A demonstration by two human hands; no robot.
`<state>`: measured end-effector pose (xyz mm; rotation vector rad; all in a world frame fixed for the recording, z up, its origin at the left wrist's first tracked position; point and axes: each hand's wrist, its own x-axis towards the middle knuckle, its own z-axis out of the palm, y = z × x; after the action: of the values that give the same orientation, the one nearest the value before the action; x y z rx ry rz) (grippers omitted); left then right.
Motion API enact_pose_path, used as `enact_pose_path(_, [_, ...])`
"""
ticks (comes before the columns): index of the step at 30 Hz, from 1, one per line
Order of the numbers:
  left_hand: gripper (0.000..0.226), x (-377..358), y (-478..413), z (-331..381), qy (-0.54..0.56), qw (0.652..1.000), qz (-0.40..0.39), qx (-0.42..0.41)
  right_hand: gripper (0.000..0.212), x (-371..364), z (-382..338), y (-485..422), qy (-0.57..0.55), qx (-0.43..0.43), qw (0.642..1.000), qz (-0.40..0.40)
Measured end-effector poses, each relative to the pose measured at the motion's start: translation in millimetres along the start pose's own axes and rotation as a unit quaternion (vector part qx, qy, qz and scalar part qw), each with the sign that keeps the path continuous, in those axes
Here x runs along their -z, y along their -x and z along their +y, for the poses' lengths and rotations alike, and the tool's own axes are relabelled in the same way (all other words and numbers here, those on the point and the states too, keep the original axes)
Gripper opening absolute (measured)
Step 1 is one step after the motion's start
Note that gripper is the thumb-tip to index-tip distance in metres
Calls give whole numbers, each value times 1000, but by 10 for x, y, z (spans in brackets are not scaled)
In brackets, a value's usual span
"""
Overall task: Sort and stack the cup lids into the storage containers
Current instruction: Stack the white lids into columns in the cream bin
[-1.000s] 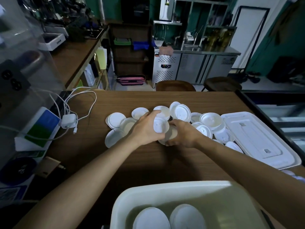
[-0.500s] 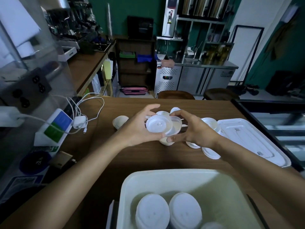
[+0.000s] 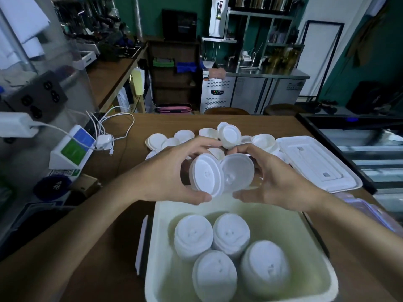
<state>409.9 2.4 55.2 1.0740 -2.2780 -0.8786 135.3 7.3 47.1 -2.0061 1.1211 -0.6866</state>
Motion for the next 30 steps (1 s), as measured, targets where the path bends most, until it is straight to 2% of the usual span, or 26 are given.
enact_pose_path(4, [95, -100, 109, 63, -33, 999, -28, 11, 74, -72, -40, 219, 40, 4, 999, -13])
enact_pose_path(9, [97, -191, 205, 105, -94, 994, -48, 12, 77, -50, -104, 417, 191, 8, 981, -29])
enact_pose_path(12, [93, -228, 265, 117, -146, 988, -48, 2, 80, -63, -176, 468, 291, -5, 954, -66])
enact_pose_path(16, [86, -231, 331, 194, -171, 984, -49, -14, 76, -197, -234, 478, 420, -26, 901, -102])
enact_pose_path(18, [87, -230, 367, 248, -186, 980, -71, 4, 74, -252, -265, 473, 464, -38, 876, -124])
enact_pose_path(22, [87, -352, 434, 257, -267, 955, -115, 55, 66, -340, -282, 429, 482, -68, 858, -162])
enact_pose_path(24, [83, -419, 436, 232, -299, 945, -122, 49, 72, -392, -246, 389, 470, -78, 863, -171])
enact_pose_path(30, [69, -400, 413, 206, -281, 950, -128, 46, 80, -512, -58, 355, 441, -90, 876, -175])
